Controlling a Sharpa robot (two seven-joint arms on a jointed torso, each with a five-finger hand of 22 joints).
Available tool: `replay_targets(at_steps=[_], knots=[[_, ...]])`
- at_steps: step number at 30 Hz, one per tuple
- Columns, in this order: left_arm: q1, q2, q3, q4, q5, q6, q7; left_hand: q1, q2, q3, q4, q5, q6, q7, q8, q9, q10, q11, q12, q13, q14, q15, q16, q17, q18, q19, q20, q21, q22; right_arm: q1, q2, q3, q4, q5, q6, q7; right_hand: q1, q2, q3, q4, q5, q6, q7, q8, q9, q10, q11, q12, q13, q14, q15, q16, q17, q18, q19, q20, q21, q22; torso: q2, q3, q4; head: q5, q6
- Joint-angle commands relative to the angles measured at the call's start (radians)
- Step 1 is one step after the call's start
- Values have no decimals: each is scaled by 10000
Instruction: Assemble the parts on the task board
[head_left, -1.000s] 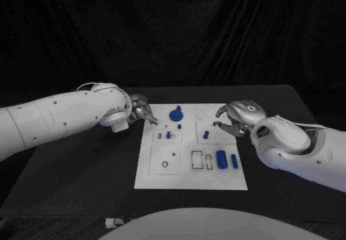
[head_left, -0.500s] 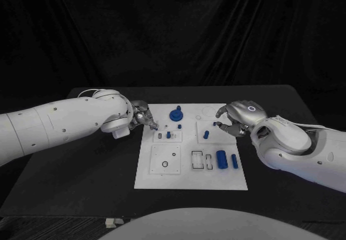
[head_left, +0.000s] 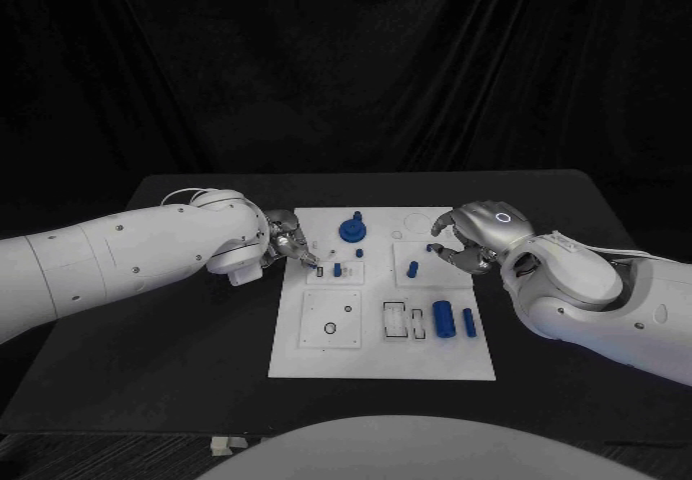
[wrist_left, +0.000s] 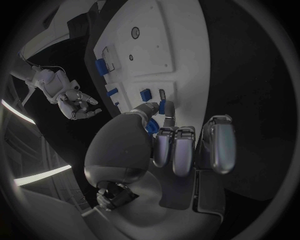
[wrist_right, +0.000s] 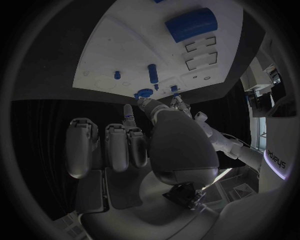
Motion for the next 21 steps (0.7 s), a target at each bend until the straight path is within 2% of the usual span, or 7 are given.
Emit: replay_targets(at_steps=[1, 13, 21], knots=[[-53, 35, 8, -4, -16, -38, 9, -98, 3, 33, 22, -67, 73, -19, -26, 7, 657, -79, -45, 2155, 1039, -62, 27, 2635, 79, -54, -37, -46, 1921, -18, -16, 5, 35, -45, -31, -91, -64, 36, 54, -10, 47, 70, 26, 2, -9, 1049, -46, 35, 2631, 608, -55, -69, 241, 17, 339, -31, -16, 2088, -1, -1, 1, -7, 1], [-142, 78, 8, 15, -16, 23, -28, -137, 18, 53, 40, -105, 77, -19, -28, 9, 653, -80, -50, 2149, 1039, -62, 27, 2635, 79, -54, -37, -48, 1920, -19, 20, 5, 8, -45, -21, -94, -64, 36, 54, -10, 47, 70, 26, 2, -9, 1049, -46, 35, 2631, 608, -55, -69, 241, 17, 339, -31, -16, 2088, -3, 0, -6, 38, 1], [-169, 128, 7, 11, -16, 58, -30, -147, 27, 63, 44, -113, 76, -19, -30, 9, 654, -81, -49, 2150, 1039, -63, 27, 2635, 82, -60, -37, -59, 1917, -20, 29, 5, -3, -45, -12, -100, -64, 36, 54, -10, 47, 70, 26, 2, -9, 1049, -46, 35, 2631, 608, -55, -69, 241, 17, 339, -31, -16, 2088, 0, 0, 6, 12, 1]])
